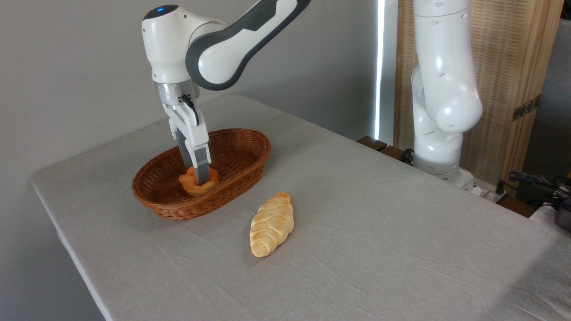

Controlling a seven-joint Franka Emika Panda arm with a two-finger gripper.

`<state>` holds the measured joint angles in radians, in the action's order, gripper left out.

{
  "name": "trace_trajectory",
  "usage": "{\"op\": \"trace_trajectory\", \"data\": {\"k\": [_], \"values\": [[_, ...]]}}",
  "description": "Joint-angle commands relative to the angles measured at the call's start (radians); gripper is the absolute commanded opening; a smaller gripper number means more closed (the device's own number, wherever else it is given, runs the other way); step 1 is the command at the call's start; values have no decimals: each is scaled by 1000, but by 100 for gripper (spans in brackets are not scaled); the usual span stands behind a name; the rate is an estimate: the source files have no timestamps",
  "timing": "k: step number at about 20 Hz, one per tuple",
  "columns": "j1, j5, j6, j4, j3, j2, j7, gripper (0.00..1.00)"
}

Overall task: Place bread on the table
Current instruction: 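Lower the gripper into the basket and close on the round roll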

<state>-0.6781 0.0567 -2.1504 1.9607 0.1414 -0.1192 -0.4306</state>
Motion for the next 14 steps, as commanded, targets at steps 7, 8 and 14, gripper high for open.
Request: {"op": "trace_trajectory", "data": {"k": [7, 8, 14], "values": [[-11, -8, -19, -5, 12, -7, -4, 27], [-11, -8, -19, -5, 12, -5, -2, 27], [-11, 6, -3, -6, 12, 65, 9, 28]]}}
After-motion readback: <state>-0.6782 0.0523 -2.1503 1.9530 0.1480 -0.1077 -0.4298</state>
